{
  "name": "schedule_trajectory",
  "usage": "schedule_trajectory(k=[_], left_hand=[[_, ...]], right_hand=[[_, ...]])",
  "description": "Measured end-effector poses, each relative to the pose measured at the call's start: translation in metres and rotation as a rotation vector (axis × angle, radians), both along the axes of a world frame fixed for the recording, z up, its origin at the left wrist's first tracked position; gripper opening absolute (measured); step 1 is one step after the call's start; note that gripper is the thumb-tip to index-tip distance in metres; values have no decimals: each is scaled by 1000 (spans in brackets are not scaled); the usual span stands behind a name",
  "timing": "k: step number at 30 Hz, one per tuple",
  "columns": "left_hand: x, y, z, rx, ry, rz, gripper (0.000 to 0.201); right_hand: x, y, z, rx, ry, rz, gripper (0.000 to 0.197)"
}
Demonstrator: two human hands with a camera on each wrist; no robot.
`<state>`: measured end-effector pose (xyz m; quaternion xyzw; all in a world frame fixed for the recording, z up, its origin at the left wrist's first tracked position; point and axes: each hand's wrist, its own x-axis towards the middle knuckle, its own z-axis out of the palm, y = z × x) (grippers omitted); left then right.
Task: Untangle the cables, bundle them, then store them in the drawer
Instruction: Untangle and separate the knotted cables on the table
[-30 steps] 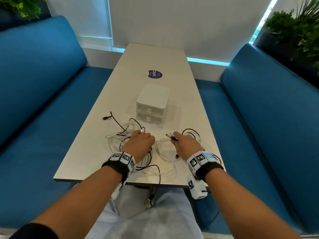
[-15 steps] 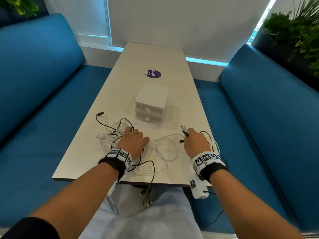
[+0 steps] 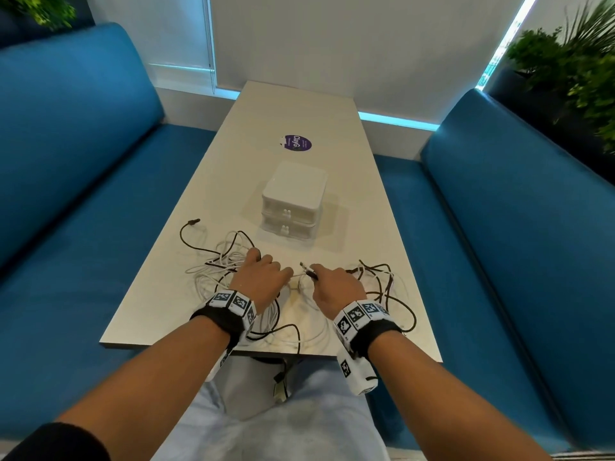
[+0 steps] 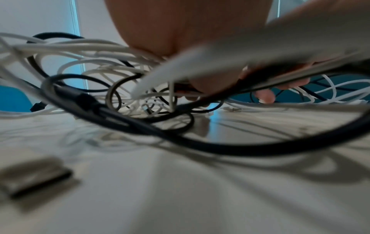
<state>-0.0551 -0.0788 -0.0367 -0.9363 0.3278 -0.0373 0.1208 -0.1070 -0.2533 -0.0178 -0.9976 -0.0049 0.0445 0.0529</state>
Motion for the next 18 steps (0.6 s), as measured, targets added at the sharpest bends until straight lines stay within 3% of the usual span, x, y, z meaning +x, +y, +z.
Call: schedule_trajectory(k=[4, 11, 15, 18], left_hand=[[7, 8, -4, -31, 26, -37, 21], [20, 19, 0, -44, 5, -56, 18], [16, 3, 3, -38, 13, -34, 23], [13, 0, 4, -45, 6, -43, 25]], right_hand=[[1, -15, 3, -116, 40, -15, 26], [-3, -64, 20, -129, 94, -331, 26], [0, -42, 19, 20, -52, -278, 37], [3, -20, 10, 118, -39, -118, 53]])
